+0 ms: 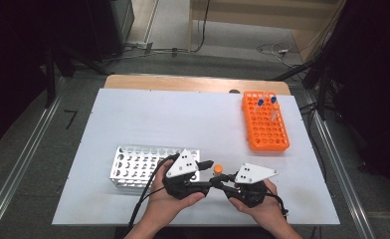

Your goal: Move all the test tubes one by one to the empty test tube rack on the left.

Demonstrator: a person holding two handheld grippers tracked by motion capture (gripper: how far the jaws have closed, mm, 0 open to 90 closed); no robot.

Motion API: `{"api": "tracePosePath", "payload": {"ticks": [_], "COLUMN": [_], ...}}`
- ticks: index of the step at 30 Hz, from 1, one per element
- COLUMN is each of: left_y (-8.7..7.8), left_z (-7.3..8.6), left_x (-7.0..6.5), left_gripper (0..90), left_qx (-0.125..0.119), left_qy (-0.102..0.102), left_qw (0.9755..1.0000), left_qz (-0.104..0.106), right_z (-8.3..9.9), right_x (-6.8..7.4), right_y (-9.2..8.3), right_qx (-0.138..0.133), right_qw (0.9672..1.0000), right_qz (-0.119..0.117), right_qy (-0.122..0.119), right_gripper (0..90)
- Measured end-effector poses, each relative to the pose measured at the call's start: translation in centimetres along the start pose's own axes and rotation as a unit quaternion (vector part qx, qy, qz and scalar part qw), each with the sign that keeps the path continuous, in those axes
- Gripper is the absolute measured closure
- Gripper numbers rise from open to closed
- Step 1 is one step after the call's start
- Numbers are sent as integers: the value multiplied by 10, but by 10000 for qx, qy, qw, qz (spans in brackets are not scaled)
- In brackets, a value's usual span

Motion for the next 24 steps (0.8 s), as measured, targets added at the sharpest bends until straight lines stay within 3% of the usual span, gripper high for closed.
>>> {"api": "tracePosePath", "payload": {"ticks": [11, 20, 24], "left_y": [5, 5, 3], "left_z": [0, -1, -3], "left_x": [-3, -4, -4], "left_gripper": [689, 702, 703], "left_qx": [76, 59, 26], "left_qy": [-8, 66, 87], "left_qw": [9998, 9998, 9998], "left_qz": [201, 169, 164], "right_z": [-4, -4, -3], "right_x": [9, 8, 7], "right_y": [-1, -1, -2], "right_qx": [31, -8, -94], "right_qw": [9998, 9998, 9998], "right_qz": [-27, -64, -140], "right_qy": [-199, -167, -42], "right_gripper": [730, 729, 714]}}
Point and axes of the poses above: each handheld gripper's, and its own axes: y roughly forward along the jaws, z roughly out of its underside, x roughly to its left, the point moved 1 cm from there along y, roughly forward along the jaws, and after that the axes turned 1 degree about x, right-handed, at the moved point
